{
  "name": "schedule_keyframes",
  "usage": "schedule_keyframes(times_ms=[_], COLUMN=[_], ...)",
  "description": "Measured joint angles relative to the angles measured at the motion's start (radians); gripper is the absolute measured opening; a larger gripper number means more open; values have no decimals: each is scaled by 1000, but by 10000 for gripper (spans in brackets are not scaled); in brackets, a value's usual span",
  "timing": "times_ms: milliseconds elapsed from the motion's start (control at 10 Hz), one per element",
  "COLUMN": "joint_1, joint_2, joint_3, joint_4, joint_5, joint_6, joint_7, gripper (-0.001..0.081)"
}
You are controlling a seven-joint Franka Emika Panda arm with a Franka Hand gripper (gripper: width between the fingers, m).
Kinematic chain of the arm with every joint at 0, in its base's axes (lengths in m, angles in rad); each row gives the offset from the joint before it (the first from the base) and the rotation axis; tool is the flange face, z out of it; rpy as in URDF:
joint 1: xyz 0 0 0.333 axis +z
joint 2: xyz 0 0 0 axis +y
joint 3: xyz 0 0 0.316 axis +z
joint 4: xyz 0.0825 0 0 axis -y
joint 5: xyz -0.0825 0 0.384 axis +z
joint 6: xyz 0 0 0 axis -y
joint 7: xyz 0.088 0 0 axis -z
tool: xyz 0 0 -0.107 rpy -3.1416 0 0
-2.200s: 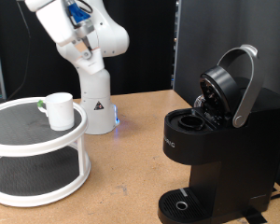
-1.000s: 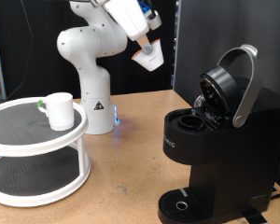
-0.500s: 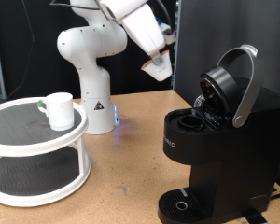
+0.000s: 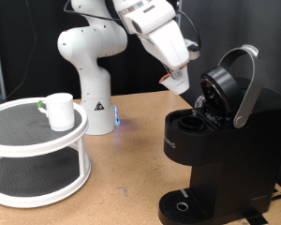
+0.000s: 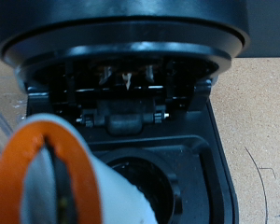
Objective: Make a cup of coffee with the keurig machine
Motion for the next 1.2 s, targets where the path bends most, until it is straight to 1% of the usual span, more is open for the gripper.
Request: schedule_keyframes(times_ms=[200,500,700,900,1200], joint_1=[4,6,7,8,8], joint_2=[16,28,45,62,95], joint_3=[19,50,66,81,98], joint_4=[-14,-59,-74,-79,-77], joint_5=[2,2,4,11,11], joint_6=[46,132,170,195,204], joint_7=[9,24,27,29,53], gripper=[100,100,100,100,100])
